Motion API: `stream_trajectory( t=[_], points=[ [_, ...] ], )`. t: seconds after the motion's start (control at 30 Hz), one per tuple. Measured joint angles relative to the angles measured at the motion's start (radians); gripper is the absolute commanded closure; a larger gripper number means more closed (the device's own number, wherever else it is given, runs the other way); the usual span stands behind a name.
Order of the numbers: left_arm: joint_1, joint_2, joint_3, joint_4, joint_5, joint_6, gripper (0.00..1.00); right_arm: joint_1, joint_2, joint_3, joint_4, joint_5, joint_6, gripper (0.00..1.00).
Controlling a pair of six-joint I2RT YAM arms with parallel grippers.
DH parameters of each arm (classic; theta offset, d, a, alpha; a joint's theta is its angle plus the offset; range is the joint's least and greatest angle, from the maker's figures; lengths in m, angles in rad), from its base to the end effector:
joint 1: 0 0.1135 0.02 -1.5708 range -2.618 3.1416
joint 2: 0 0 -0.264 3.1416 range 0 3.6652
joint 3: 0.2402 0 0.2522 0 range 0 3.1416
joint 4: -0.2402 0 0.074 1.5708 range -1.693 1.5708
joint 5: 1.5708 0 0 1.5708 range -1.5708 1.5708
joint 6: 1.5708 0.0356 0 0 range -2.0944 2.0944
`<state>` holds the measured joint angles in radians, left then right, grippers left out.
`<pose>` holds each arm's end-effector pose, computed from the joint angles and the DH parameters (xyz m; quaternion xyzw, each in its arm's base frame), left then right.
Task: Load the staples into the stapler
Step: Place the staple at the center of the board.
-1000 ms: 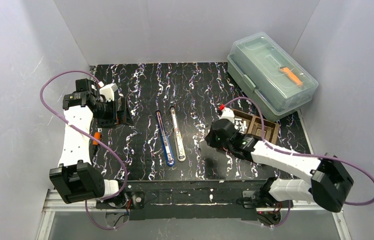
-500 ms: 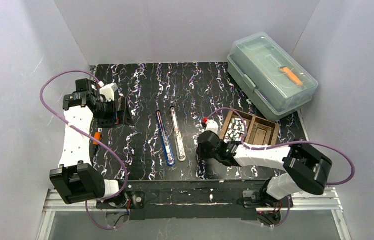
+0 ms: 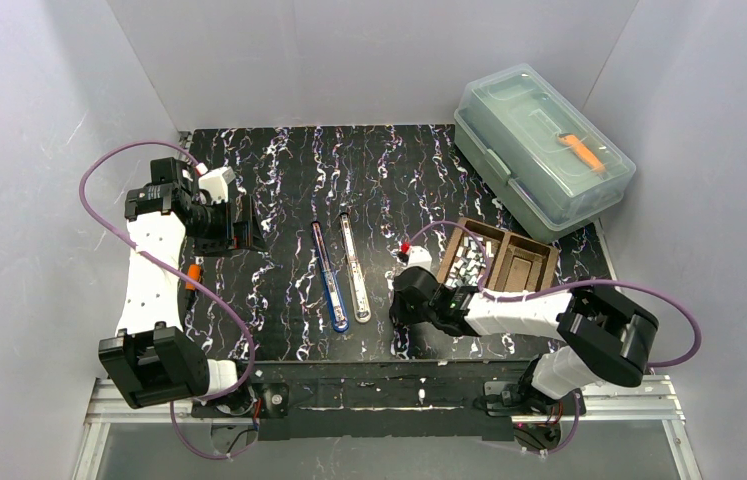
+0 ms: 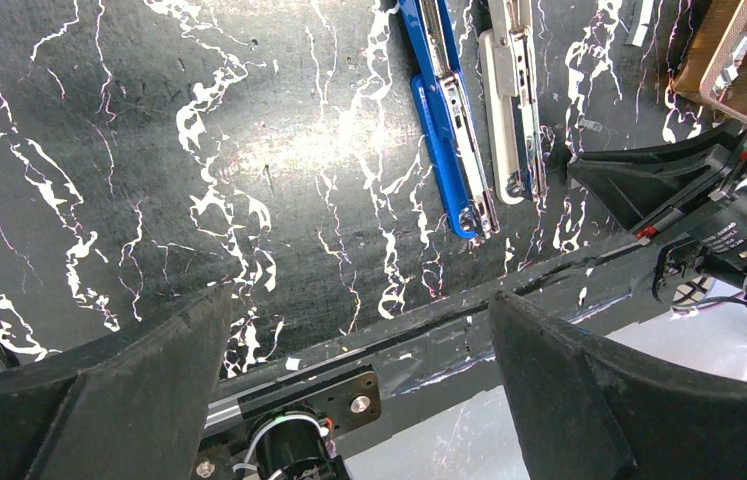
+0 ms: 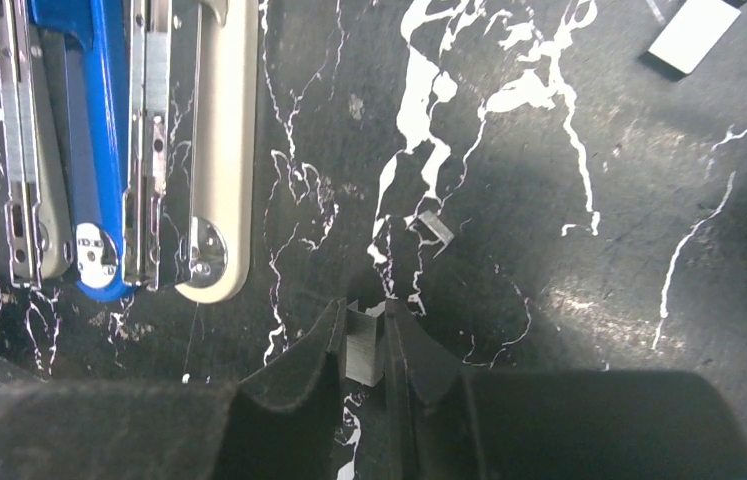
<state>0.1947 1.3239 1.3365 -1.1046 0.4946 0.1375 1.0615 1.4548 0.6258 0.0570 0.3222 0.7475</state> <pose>0.2468 0.0314 0.3391 0.0311 0.9432 -0.1965 0.2661 0.1446 0.2358 0.1605 -0.0806 0.9079 0.2104 0.3534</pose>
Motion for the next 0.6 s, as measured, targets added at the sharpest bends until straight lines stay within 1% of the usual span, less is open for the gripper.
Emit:
stream_trajectory(
  t=[0.13, 0.17, 0.27, 0.37, 0.43, 0.6],
  points=[
    [0.0, 0.0, 0.0, 0.0, 0.0, 0.0, 0.01, 0.004, 0.0, -0.014, 0.018, -0.028, -0.005, 0.77],
    [0.0, 0.0, 0.0, 0.0, 0.0, 0.0, 0.01, 0.005, 0.0, -0.015, 0.022, -0.033, -0.006, 0.75],
    [0.0, 0.0, 0.0, 0.0, 0.0, 0.0, 0.01, 0.006, 0.0, -0.015, 0.023, -0.039, -0.006, 0.6],
    [0.0, 0.0, 0.0, 0.0, 0.0, 0.0, 0.01, 0.006, -0.002, -0.014, 0.029, -0.041, -0.005, 0.51],
    [0.0, 0.0, 0.0, 0.0, 0.0, 0.0, 0.01, 0.007, -0.004, -0.013, 0.027, -0.039, -0.008, 0.48],
    [0.0, 0.0, 0.0, 0.0, 0.0, 0.0, 0.01, 0.008, -0.008, 0.002, -0.009, -0.024, -0.019, 0.46]
  ],
)
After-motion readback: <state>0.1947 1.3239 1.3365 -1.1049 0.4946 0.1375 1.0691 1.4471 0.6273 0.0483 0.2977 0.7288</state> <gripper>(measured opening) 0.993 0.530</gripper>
